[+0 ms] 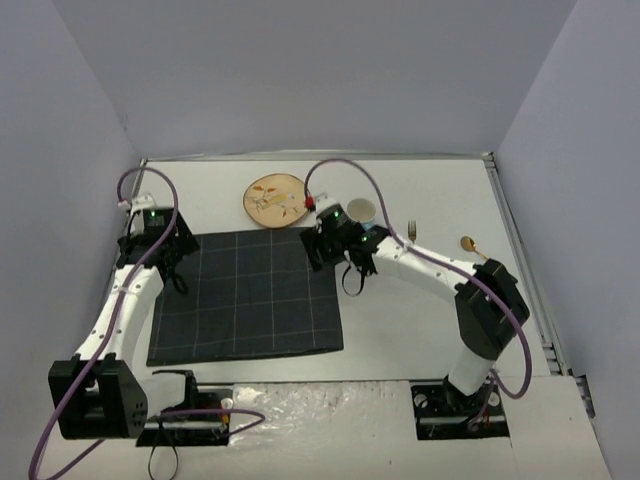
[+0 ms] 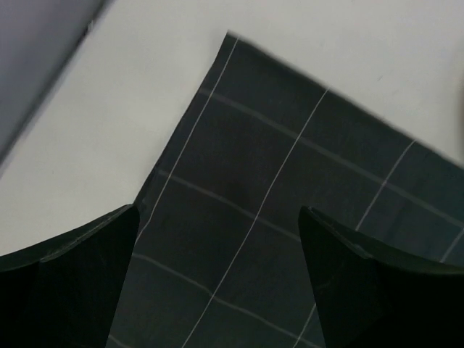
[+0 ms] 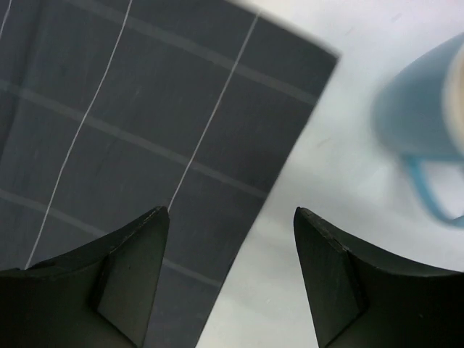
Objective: Set the dinner table for one person
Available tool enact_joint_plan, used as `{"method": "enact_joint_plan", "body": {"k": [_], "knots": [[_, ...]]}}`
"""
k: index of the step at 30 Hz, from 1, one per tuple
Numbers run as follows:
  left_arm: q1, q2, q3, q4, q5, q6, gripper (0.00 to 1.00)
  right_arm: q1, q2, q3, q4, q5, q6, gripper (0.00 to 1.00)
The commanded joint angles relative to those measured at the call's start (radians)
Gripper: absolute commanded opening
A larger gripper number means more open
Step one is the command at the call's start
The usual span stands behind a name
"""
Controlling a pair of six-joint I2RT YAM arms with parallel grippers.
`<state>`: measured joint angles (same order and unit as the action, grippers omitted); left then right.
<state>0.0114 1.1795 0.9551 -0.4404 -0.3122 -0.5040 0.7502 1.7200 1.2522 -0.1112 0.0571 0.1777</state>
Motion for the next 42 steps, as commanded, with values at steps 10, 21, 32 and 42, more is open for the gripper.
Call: {"method": "enact_joint_plan", "body": {"k": [10, 21, 32, 42], "knots": [[0.022, 0.235, -0.058, -0.026, 0.056, -0.087, 0.88, 0.181, -0.11, -0.388, 0.183, -0.046, -0.032, 0.54], [0.095, 0.474, 0.044, -0.055, -0.001, -0.063, 0.85, 0.285, -0.015, -0.353, 0.08, -0.099, 0.023, 0.42], [0.219, 0.496, 0.116, -0.108, -0.016, -0.037, 0.85, 0.285, -0.042, -0.326, 0.036, -0.06, 0.032, 0.44], [0.131, 0.165, 0.079, -0.155, 0.072, -0.031, 0.94, 0.261, -0.14, -0.072, -0.003, -0.016, 0.001, 0.58]]}}
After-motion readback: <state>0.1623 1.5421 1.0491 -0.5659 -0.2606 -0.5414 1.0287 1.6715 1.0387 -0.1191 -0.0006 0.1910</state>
